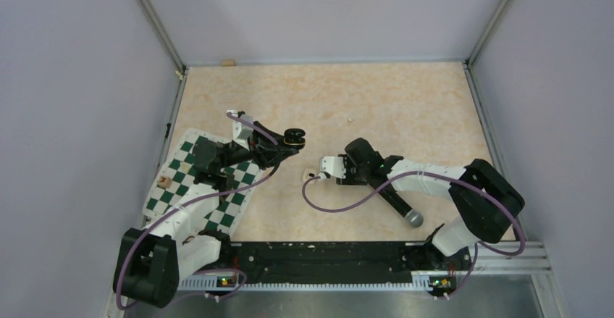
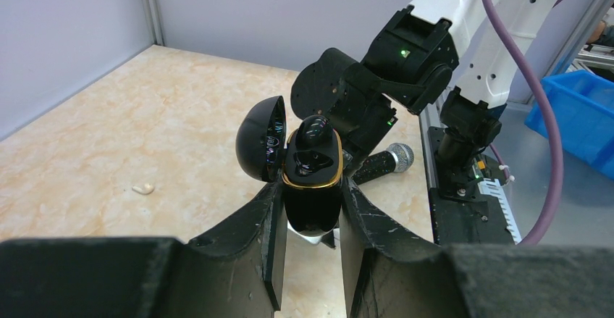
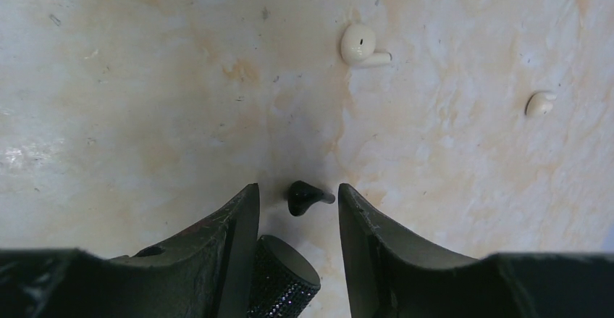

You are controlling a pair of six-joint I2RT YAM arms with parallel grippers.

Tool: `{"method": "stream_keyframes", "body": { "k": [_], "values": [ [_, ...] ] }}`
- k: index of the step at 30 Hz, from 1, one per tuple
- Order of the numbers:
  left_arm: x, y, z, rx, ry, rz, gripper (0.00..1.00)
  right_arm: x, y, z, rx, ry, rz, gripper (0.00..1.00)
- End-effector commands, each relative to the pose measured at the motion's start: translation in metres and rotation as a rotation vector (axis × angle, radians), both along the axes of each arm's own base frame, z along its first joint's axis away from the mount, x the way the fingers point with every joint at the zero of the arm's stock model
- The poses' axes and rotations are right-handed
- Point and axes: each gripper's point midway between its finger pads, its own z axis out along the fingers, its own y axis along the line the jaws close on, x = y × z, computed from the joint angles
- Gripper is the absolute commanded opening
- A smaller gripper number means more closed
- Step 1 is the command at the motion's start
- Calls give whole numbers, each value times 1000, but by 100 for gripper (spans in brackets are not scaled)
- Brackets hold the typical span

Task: Insert the wireless bluetooth earbuds into the charging case
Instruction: Pick up the earbud from the center of the board.

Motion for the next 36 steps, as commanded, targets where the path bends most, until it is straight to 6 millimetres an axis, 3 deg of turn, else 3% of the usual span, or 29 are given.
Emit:
{"method": "stream_keyframes", "body": {
  "k": [1,18,26,30,36],
  "values": [
    [-2,2,23,-20,-91,9,0,15,5,17,-3,-74,-39,44],
    [-2,3,23,-20,-92,10,0,16,4,6,-48,-95,-35,40],
    [-3,3,23,-20,-94,8,0,19,1,-3,-93,-108,-42,29],
    [-2,3,23,-20,-91,8,0,23,6,8,-59,-140,-43,21],
    [-1,2,22,-20,-86,7,0,29,14,37,22,-202,-55,17]
  ]
}}
